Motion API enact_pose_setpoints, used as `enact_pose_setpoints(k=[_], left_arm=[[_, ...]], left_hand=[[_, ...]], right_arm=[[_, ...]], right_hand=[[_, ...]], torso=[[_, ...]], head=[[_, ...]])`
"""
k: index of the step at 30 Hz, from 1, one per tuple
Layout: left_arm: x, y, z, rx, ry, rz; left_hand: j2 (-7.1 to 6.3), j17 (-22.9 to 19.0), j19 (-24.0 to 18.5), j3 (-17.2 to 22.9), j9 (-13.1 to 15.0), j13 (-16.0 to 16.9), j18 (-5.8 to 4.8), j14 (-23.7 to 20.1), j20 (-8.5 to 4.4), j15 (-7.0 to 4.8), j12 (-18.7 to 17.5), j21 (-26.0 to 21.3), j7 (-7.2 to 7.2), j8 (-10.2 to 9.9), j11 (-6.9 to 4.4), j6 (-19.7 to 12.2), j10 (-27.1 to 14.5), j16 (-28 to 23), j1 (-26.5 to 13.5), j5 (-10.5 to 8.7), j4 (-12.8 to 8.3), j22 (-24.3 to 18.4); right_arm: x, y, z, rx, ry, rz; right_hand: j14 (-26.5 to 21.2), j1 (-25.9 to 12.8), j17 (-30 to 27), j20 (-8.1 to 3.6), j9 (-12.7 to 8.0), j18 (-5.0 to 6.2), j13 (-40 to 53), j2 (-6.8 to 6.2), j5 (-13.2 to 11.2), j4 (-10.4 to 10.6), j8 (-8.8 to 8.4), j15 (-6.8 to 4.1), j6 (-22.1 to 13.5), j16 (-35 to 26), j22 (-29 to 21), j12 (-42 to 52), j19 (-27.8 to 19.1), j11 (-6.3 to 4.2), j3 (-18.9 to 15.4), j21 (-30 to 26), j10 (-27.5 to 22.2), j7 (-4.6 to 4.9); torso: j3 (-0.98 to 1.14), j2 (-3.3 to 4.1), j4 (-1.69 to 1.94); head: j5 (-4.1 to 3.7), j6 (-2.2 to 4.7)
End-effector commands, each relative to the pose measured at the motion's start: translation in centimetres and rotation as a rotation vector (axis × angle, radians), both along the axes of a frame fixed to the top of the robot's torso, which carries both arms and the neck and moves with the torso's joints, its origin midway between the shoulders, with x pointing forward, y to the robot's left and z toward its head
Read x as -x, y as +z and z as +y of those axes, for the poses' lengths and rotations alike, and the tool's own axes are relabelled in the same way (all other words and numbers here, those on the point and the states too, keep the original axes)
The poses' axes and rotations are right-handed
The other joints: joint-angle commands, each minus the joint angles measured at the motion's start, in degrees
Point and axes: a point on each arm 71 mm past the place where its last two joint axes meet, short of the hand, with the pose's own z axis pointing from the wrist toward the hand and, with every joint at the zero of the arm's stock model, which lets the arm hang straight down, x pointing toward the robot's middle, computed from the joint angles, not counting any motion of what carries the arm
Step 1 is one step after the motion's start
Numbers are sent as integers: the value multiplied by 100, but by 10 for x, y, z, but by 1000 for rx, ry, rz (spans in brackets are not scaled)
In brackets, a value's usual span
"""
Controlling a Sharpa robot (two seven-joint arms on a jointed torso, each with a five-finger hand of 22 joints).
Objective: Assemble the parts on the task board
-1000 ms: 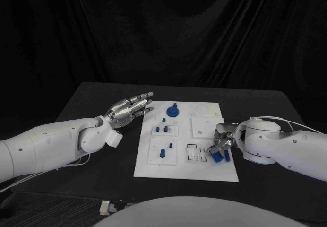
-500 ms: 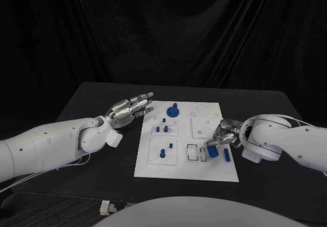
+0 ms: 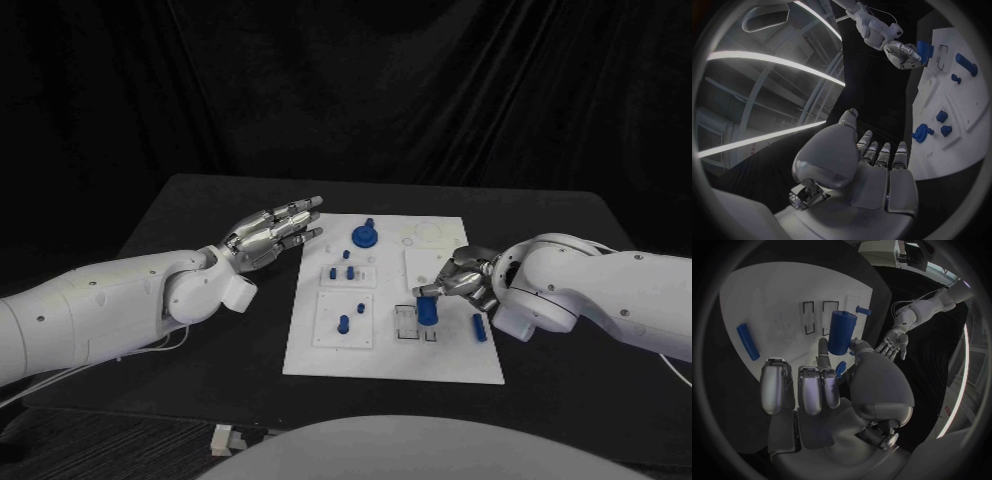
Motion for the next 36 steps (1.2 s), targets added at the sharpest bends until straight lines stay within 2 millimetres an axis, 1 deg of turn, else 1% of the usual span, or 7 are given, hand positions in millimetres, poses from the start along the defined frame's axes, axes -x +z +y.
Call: enact_pose_setpoints(k=[1,3,7,15,22,29,36], left_arm=[[1,1,-2,21,-10,1],[1,1,-2,21,-11,1],[1,1,-3,23,-12,1],[1,0,-4,24,-16,2],[1,0,-5,24,-19,4],[1,0,-5,24,-23,7],[1,-1,-6,23,-26,9]], left_hand=[[41,-5,17,7,1,5,66,8,32,18,25,-7,14,16,33,-27,14,-21,2,29,-32,-7],[41,-5,17,7,1,5,66,8,32,18,25,-7,14,16,33,-27,14,-21,2,29,-32,-7],[48,-5,17,12,1,5,66,8,33,21,25,-7,13,21,32,-25,14,-21,5,34,-37,-8],[48,-5,17,12,1,5,66,8,33,21,25,-7,13,21,32,-25,14,-21,5,34,-37,-8],[48,-5,17,12,1,5,66,8,33,21,25,-7,13,21,32,-25,14,-21,5,34,-37,-8],[48,-5,17,12,1,5,66,8,33,21,25,-7,13,21,32,-25,14,-21,5,34,-37,-8],[56,-5,17,17,1,4,65,8,35,27,24,-7,15,22,31,-33,10,-21,7,37,-41,-8]], right_arm=[[2,-8,2,-15,-25,23],[2,-11,3,-13,-27,27],[3,-18,4,-7,-30,34],[4,-25,8,-4,-26,40],[3,-27,12,5,-9,35],[4,-28,15,18,21,40],[5,-28,19,24,46,51]], right_hand=[[478,-29,955,32,-33,79,1506,76,-452,-518,-36,32,58,-13,1166,20,149,21,554,-25,620,-34],[477,-74,948,36,-46,81,1506,86,-630,-496,-40,36,58,-15,1163,20,146,26,533,-34,620,-29],[473,-123,927,40,-61,86,1506,106,-785,-467,-42,40,60,-24,1157,20,138,30,511,-52,620,-23],[469,-150,905,42,-67,90,1506,124,-832,-445,-42,42,63,-33,1153,20,132,31,502,-67,620,-21],[462,-136,869,48,-89,97,1506,130,-1032,-456,-66,49,11,-48,1141,20,118,38,485,-102,620,-10],[454,-172,826,76,-124,103,1506,107,-1776,-449,-71,83,-104,-66,1132,20,107,80,329,-135,620,45],[449,-214,795,92,-141,107,1506,89,-2123,-422,-33,97,-145,-78,1127,20,102,96,195,-153,620,61]], torso=[[-2,4,6],[-1,5,6],[-1,6,3],[0,7,1],[-1,4,2],[-1,8,2],[-1,6,1]], head=[[20,-1],[26,-1],[28,-1],[28,-1],[36,-1],[39,-1],[44,-1]])
